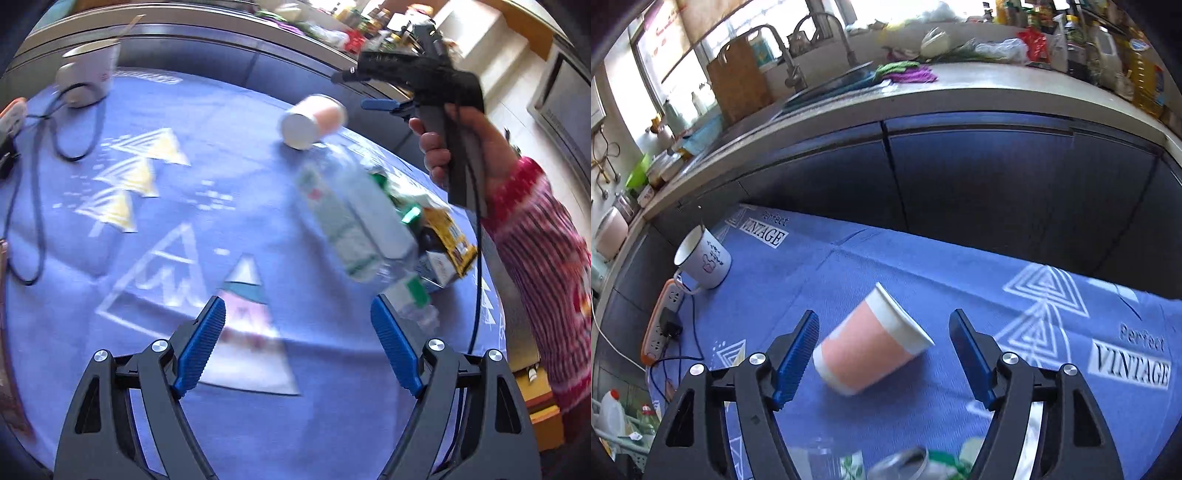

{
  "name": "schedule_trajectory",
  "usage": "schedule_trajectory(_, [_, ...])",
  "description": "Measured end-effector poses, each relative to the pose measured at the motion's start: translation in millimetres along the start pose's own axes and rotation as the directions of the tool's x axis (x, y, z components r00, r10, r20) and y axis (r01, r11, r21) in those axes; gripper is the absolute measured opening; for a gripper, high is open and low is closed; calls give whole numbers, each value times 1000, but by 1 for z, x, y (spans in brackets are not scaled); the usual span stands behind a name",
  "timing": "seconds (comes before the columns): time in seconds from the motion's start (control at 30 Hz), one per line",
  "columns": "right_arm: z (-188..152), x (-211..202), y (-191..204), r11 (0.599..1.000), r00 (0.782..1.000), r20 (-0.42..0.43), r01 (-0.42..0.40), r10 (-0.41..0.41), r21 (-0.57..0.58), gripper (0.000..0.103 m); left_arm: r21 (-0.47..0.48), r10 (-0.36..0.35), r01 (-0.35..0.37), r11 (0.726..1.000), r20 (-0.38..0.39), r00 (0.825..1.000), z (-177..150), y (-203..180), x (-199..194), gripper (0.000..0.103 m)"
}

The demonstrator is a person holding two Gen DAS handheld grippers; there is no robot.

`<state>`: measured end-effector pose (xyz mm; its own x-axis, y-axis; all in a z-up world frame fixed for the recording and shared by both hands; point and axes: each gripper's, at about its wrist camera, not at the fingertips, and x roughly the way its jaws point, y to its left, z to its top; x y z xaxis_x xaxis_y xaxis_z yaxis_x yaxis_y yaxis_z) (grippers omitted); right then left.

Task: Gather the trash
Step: 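Grasp the pink paper cup rim with the right tool while the left tool grasps the clear plastic bottle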

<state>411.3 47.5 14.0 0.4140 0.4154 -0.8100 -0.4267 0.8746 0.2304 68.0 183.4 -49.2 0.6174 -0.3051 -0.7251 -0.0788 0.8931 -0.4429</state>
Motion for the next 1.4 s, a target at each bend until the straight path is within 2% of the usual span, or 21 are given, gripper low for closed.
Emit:
schedule_trajectory(0.1, [15, 33, 3, 999, 995, -102, -9, 4, -46, 71, -38, -27, 27, 999, 8, 1000, 3, 26, -10, 80])
schedule_trajectory(0.17, [12, 39, 1, 998, 990, -136, -38, 32, -40, 65, -39, -63, 63, 997, 5, 998, 5, 31, -10, 80])
schedule_trajectory(0.2, [9, 41, 0, 998, 987, -155, -57, 52, -26, 57, -32, -80, 80, 996, 3, 997, 7, 30, -8, 80])
schedule_trajectory(0.23, [6, 42, -2, 997, 983, -171, -75, 72, -12, 31, -27, -90, 90, 996, 1, 996, 7, 29, -6, 80])
schedule_trajectory(0.27, [3, 40, -1, 996, 980, -174, -94, 92, 0, 21, -22, -102, 102, 995, -4, 995, 8, 27, -2, 80])
schedule_trajectory(0.43, [-16, -1, 2, 981, 978, -86, -184, 188, 57, 5, 6, -127, 127, 992, -42, 991, 7, 9, 15, 80])
schedule_trajectory(0.53, [-31, -58, 0, 981, 981, 50, -188, 185, 51, 5, 22, -125, 126, 992, -54, 991, 4, -7, 19, 80])
schedule_trajectory(0.63, [-61, -126, -7, 983, 965, 199, -180, 169, 38, 5, 34, -132, 134, 990, -58, 990, 5, -27, 21, 83])
schedule_trajectory(0.7, [-88, -165, -15, 986, 953, 263, -167, 154, 27, 5, 46, -134, 137, 989, -59, 989, 6, -39, 23, 83])
schedule_trajectory(0.77, [-119, -197, -21, 990, 944, 304, -140, 127, 24, 5, 62, -127, 132, 989, -72, 989, 8, -56, 32, 88])
schedule_trajectory(0.87, [-170, -233, -28, 997, 937, 345, -67, 52, 30, 5, 75, -111, 119, 990, -106, 988, 10, -77, 49, 89])
schedule_trajectory(0.93, [-204, -251, -37, 999, 931, 364, -12, -5, 45, 5, 88, -49, 59, 994, -118, 992, 8, -89, 62, 89])
schedule_trajectory(1.0, [-235, -261, -41, 997, 922, 382, 47, -66, 60, 5, 78, -7, 17, 997, -135, 991, 10, -94, 73, 89])
schedule_trajectory(1.13, [-285, -263, -55, 988, 911, 394, 71, -120, 138, 5, 30, 41, -36, 999, -165, 985, 15, -99, 95, 89])
schedule_trajectory(1.2, [-302, -261, -64, 982, 909, 399, 54, -123, 181, 5, 42, 73, -67, 997, -168, 983, 14, -106, 101, 83])
schedule_trajectory(1.23, [-309, -261, -70, 978, 909, 400, 33, -116, 207, 5, 54, 100, -93, 994, -160, 982, 12, -110, 102, 78])
schedule_trajectory(1.27, [-315, -259, -75, 973, 910, 399, 17, -110, 230, 5, 64, 113, -104, 993, -153, 982, 11, -113, 102, 65])
schedule_trajectory(1.3, [-320, -256, -79, 969, 912, 397, 5, -105, 246, 5, 76, 137, -127, 989, -146, 980, 9, -115, 102, 58])
schedule_trajectory(1.33, [-323, -255, -82, 967, 913, 394, -3, -102, 257, 5, 78, 142, -132, 988, -148, 979, 8, -114, 101, 42])
schedule_trajectory(1.4, [-330, -253, -86, 962, 916, 391, -20, -91, 272, 5, 62, 130, -122, 991, -150, 980, 6, -106, 94, 39])
